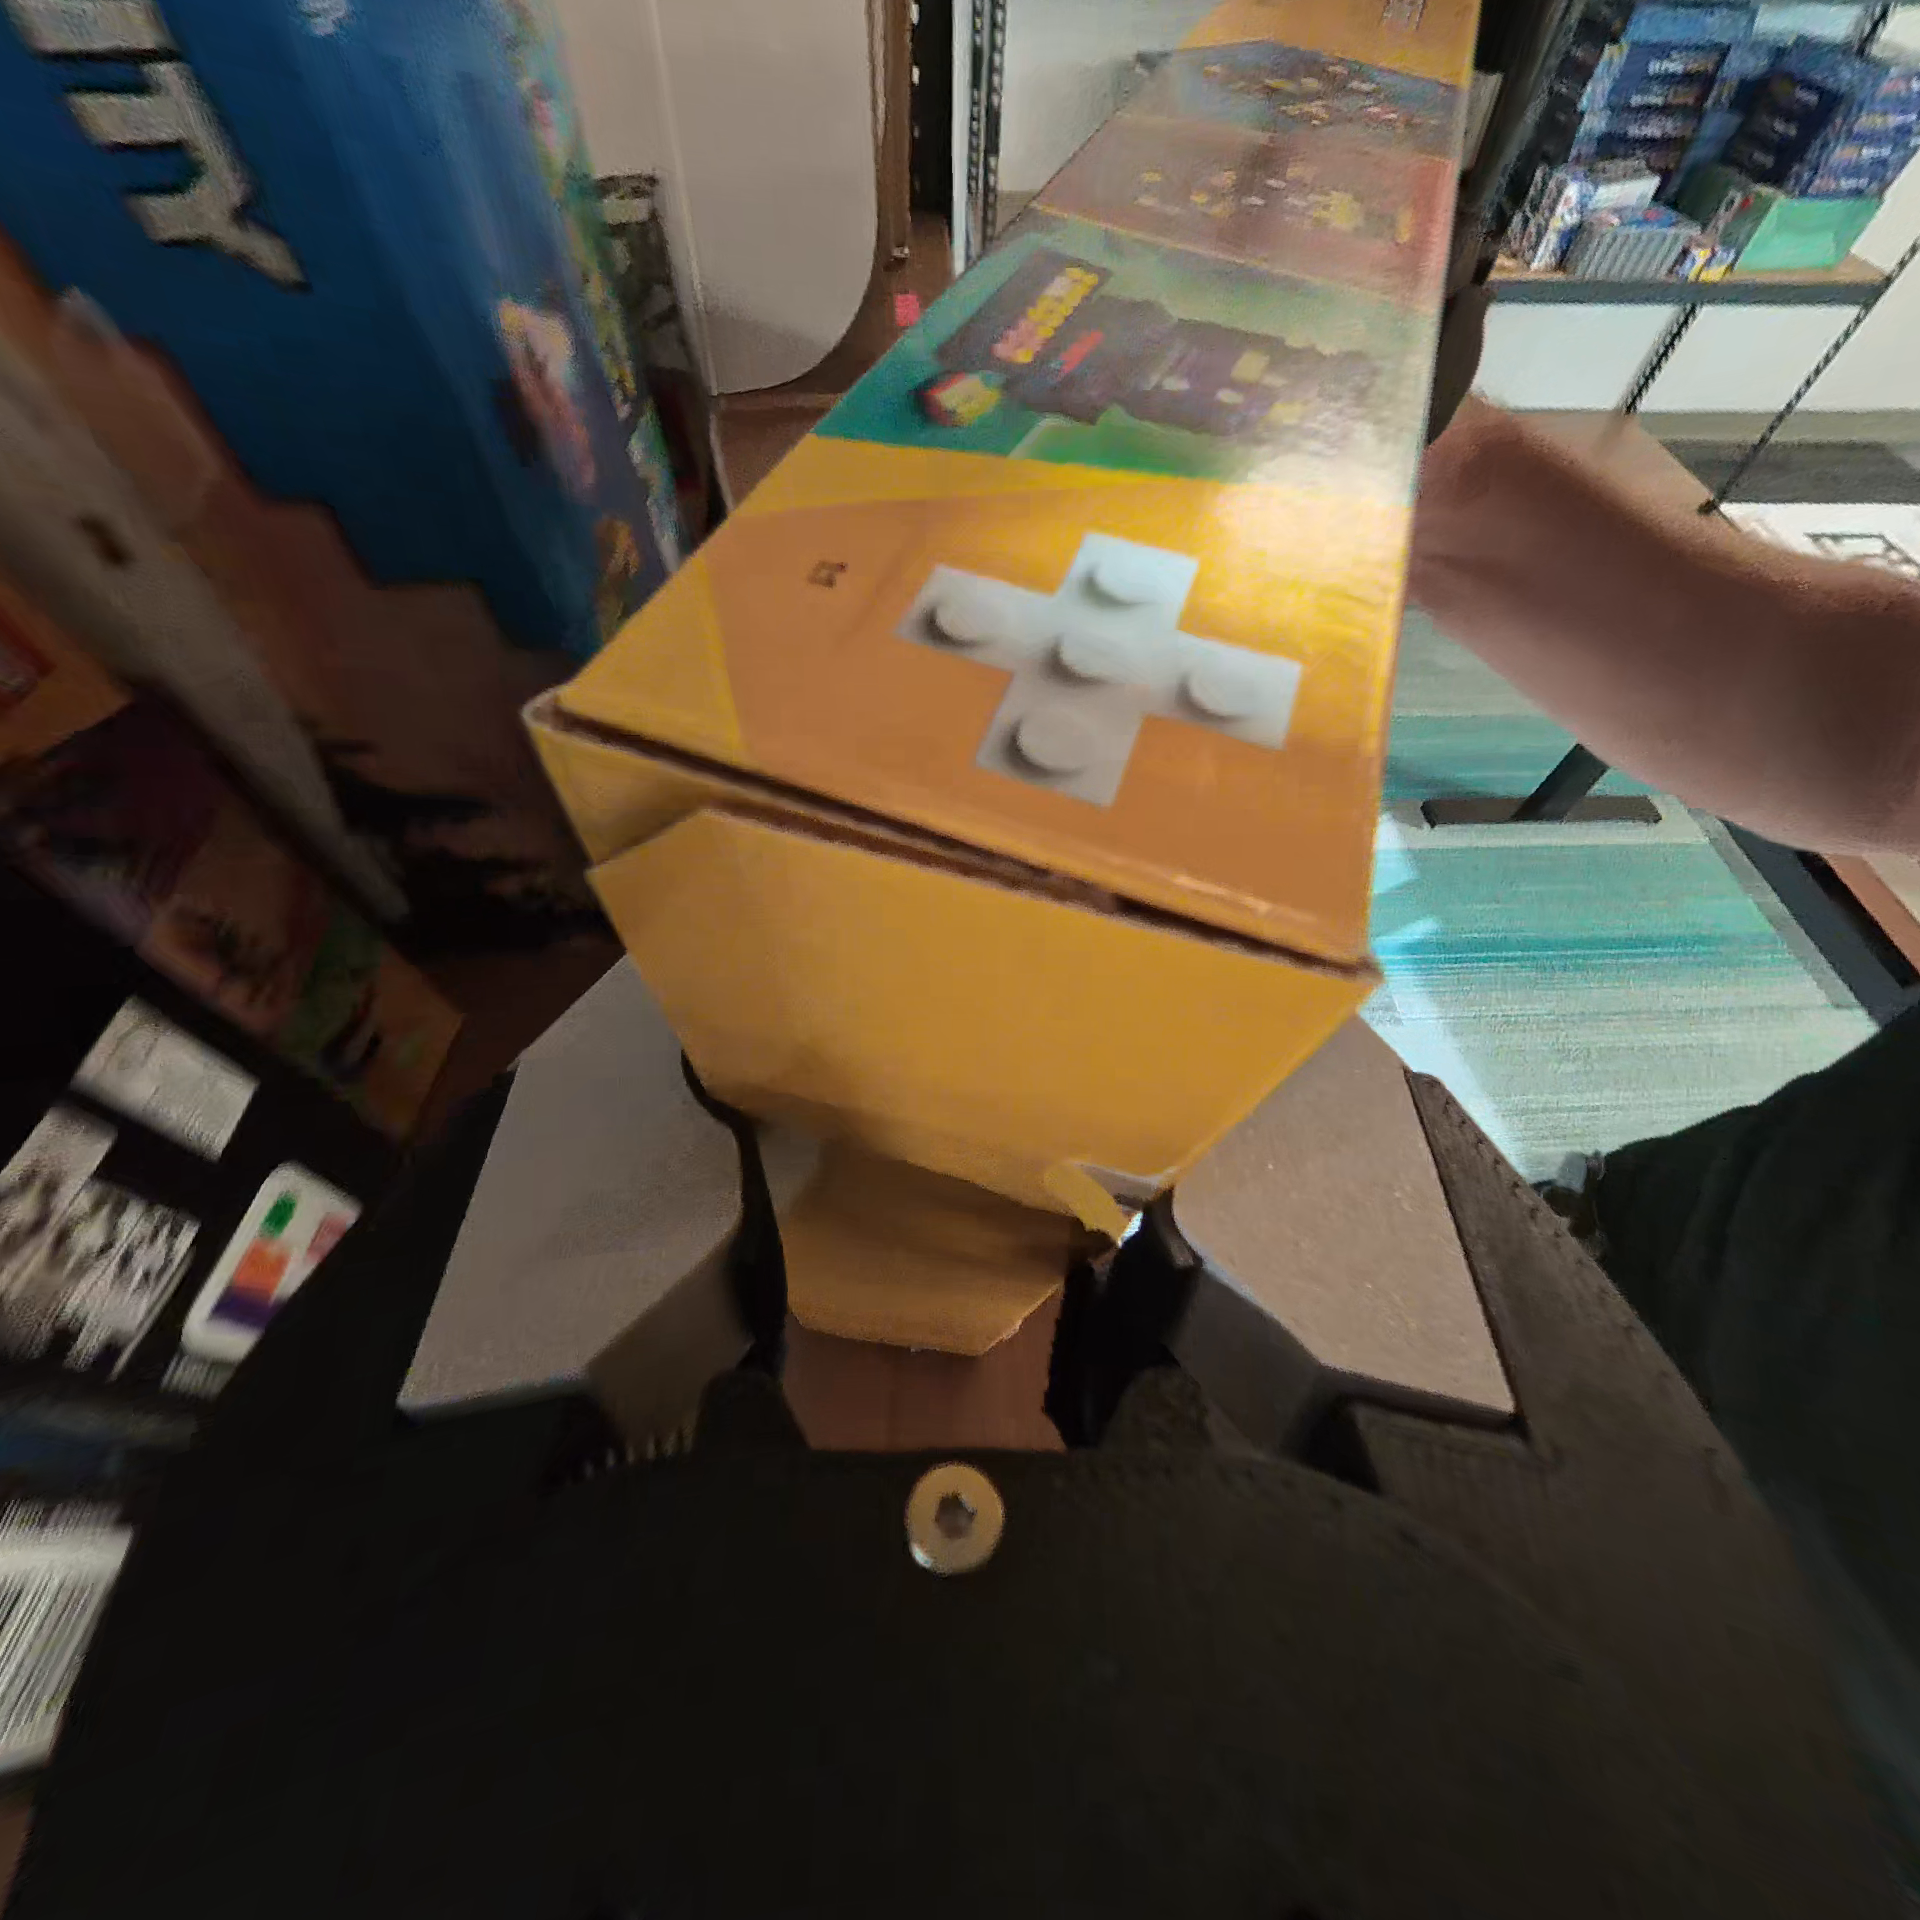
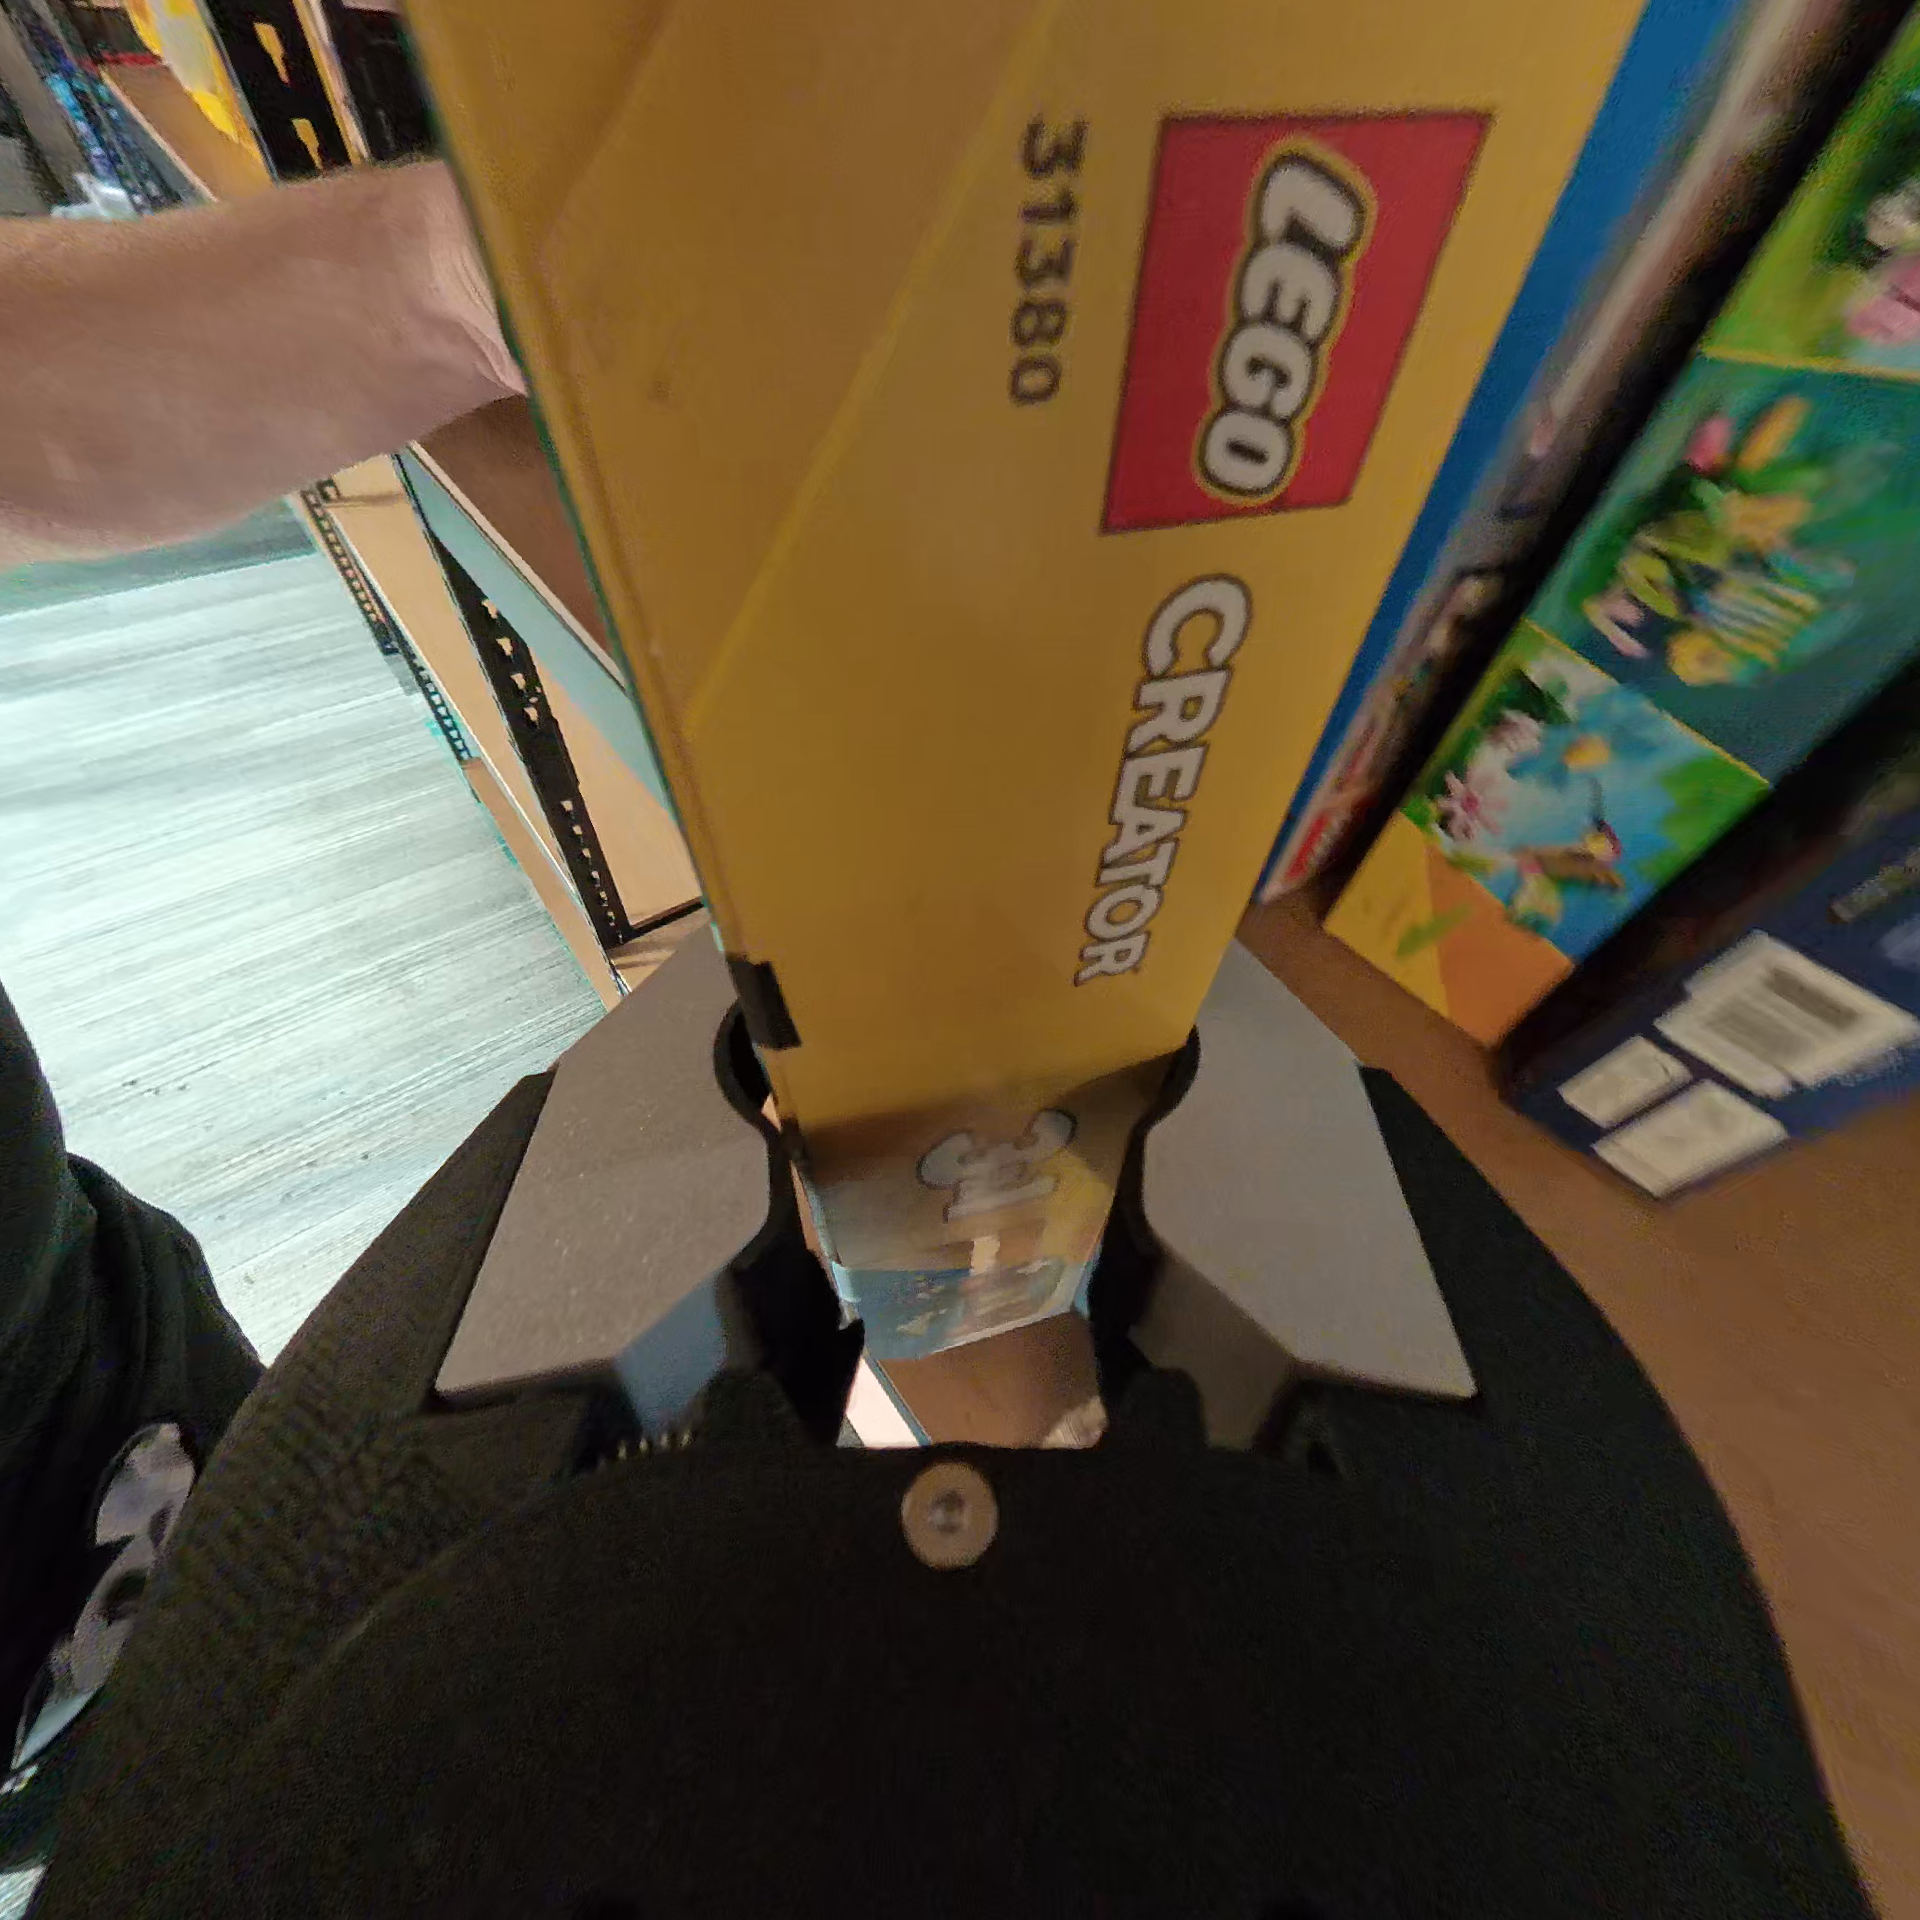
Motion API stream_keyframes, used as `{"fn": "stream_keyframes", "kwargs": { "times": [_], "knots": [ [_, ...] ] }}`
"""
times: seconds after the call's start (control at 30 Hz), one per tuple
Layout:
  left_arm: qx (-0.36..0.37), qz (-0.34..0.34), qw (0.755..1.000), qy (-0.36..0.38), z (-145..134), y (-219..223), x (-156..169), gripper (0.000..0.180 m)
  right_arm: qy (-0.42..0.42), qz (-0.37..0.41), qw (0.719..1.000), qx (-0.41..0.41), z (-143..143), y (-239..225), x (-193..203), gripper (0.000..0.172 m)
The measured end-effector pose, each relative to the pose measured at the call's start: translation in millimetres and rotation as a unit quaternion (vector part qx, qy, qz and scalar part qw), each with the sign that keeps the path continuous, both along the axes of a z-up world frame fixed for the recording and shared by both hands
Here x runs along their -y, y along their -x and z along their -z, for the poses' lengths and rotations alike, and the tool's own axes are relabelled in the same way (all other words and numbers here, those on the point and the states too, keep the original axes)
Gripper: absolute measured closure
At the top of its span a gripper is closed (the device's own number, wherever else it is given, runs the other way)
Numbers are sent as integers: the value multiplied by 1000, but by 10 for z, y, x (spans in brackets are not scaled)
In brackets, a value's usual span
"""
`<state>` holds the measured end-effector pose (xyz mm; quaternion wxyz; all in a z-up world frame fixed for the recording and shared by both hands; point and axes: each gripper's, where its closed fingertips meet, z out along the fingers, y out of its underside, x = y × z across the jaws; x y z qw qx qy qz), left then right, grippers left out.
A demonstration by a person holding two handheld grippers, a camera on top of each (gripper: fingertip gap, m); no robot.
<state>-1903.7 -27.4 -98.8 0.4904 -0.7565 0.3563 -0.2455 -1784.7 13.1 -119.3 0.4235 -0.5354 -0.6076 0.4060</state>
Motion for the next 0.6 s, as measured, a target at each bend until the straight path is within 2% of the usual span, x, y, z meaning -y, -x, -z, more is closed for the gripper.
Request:
{"fn": "stream_keyframes", "kwargs": {
  "times": [0.37, 0.6],
  "knots": [
    [-6, 57, 998, -19, -42, -1301, -806, 100, 11, 49, 999, -19, 30, -1309, -667, 107],
    [-25, 122, 990, -68, -412, -2365, -1314, 94, 21, 115, 990, -82, -133, -2289, -967, 107]
  ]
}}
